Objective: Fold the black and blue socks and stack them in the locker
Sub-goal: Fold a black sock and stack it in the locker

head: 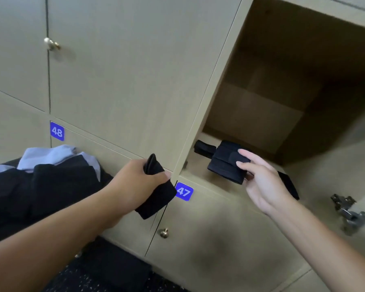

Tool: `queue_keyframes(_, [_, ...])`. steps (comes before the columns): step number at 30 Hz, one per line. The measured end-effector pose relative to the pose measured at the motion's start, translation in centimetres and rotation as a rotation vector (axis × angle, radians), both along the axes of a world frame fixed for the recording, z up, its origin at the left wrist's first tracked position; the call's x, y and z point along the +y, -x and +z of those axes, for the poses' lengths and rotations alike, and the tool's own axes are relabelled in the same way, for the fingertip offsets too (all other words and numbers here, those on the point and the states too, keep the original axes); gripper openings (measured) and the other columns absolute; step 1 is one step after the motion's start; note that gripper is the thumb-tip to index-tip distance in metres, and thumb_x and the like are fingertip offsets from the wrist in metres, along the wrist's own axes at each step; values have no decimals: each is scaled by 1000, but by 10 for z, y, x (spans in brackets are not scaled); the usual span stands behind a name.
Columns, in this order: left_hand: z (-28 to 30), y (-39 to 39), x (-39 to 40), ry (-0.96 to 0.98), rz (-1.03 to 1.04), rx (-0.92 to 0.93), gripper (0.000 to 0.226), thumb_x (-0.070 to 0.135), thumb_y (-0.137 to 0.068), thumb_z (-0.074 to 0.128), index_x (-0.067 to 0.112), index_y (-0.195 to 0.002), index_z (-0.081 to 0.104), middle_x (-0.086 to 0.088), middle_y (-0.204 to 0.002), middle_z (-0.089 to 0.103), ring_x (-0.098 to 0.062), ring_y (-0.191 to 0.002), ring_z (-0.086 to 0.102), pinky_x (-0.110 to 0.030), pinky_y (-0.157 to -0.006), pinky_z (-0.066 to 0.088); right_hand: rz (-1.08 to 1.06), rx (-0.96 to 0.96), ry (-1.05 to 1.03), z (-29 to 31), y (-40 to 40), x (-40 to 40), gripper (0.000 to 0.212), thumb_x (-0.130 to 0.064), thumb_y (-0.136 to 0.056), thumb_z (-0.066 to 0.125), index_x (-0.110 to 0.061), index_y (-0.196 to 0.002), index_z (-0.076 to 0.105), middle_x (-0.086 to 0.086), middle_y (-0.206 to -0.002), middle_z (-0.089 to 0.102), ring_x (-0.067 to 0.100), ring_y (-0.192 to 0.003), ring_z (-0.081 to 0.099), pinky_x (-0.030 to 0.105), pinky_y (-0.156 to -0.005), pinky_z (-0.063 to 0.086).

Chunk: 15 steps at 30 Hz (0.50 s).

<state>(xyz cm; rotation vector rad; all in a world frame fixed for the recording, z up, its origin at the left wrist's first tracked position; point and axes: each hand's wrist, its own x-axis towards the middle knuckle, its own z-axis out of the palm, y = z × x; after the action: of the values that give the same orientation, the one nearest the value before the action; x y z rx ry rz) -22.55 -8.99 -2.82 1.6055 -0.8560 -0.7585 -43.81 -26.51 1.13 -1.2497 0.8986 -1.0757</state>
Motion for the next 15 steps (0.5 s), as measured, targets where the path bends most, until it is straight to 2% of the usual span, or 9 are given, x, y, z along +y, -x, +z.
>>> queue_keyframes(6, [-12, -6, -10, -75, -23, -134, 26, 39, -87, 75, 13, -86, 71, -7, -77, 75, -25, -77, 75, -46, -79, 60, -66, 16, -1, -21, -26, -61, 32, 5, -87, 72, -9, -116, 71, 10, -121, 67, 24, -112, 67, 33, -96, 54])
queue_keyframes(8, [-15, -9, -13, -89, -21, -144, 25, 38, -87, 75, 14, -83, 71, -5, -75, 75, -24, -75, 75, -47, -79, 60, -85, 48, 7, -25, -38, -81, 31, 3, -89, 71, -10, -117, 70, 10, -123, 66, 20, -107, 67, 32, -99, 52])
queue_keyframes(10, [-18, -12, -15, -109, -21, -157, 26, 40, -87, 75, 14, -82, 71, -5, -75, 75, -25, -75, 75, -47, -78, 60, -112, 86, 20, -25, -49, -100, 33, 0, -91, 70, -9, -123, 68, 5, -121, 62, 11, -96, 64, 27, -94, 50])
queue_keyframes(13, [-23, -15, -20, -120, -31, -186, 29, 42, -87, 73, 14, -82, 70, -5, -75, 75, -26, -76, 74, -49, -79, 59, -139, 118, 25, -25, -63, -130, 34, -1, -90, 72, -6, -124, 69, 10, -123, 65, 20, -102, 66, 26, -91, 52])
queue_keyframes(15, [-26, -17, -23, -128, -35, -204, 29, 42, -87, 73, 14, -82, 70, -5, -74, 74, -27, -76, 74, -48, -78, 59, -139, 132, 14, -26, -71, -148, 34, 0, -88, 74, -5, -121, 70, 13, -122, 69, 21, -99, 68, 26, -89, 56])
